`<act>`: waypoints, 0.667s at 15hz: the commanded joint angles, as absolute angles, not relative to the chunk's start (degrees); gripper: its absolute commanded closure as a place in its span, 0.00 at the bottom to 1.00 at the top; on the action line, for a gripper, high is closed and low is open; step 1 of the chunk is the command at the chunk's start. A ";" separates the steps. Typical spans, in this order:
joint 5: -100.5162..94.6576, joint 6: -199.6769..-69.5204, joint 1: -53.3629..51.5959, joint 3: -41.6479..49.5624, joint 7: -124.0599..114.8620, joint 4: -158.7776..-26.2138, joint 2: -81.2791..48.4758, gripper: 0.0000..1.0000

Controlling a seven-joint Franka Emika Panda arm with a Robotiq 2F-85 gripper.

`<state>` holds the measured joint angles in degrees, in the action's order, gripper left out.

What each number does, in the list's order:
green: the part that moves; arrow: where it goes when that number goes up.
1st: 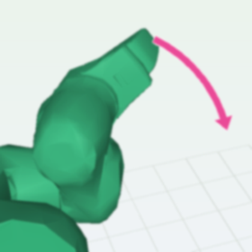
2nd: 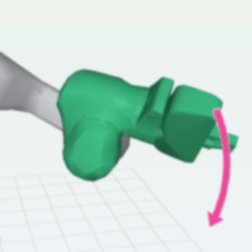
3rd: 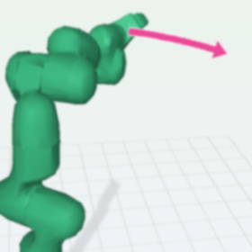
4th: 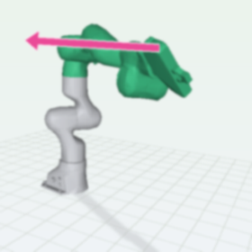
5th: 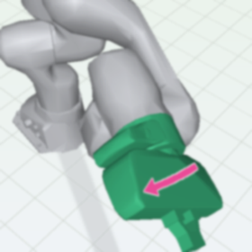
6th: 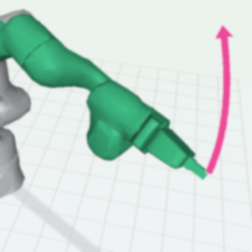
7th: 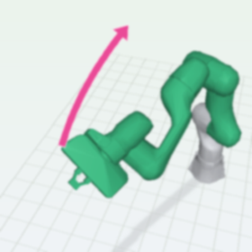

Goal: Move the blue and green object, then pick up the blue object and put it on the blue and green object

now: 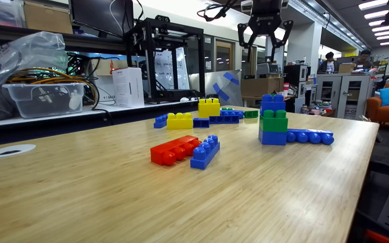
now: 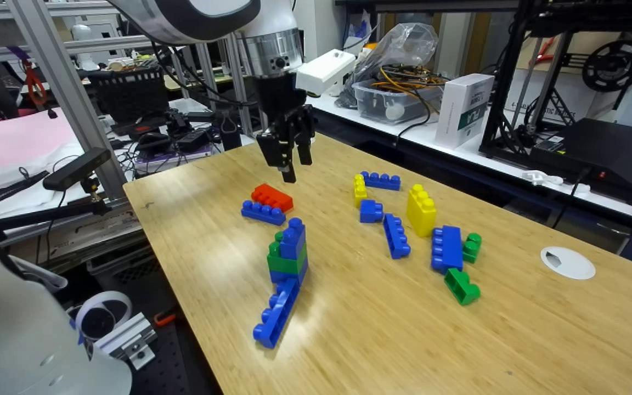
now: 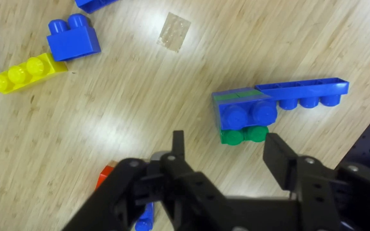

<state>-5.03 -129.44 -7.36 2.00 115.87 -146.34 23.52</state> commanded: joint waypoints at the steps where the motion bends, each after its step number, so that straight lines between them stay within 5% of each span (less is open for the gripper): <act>1: -3.62 -125.40 -6.80 1.88 110.96 -143.41 21.48 0.04; 10: -2.45 -120.96 -6.09 0.87 81.55 -136.56 14.81 0.00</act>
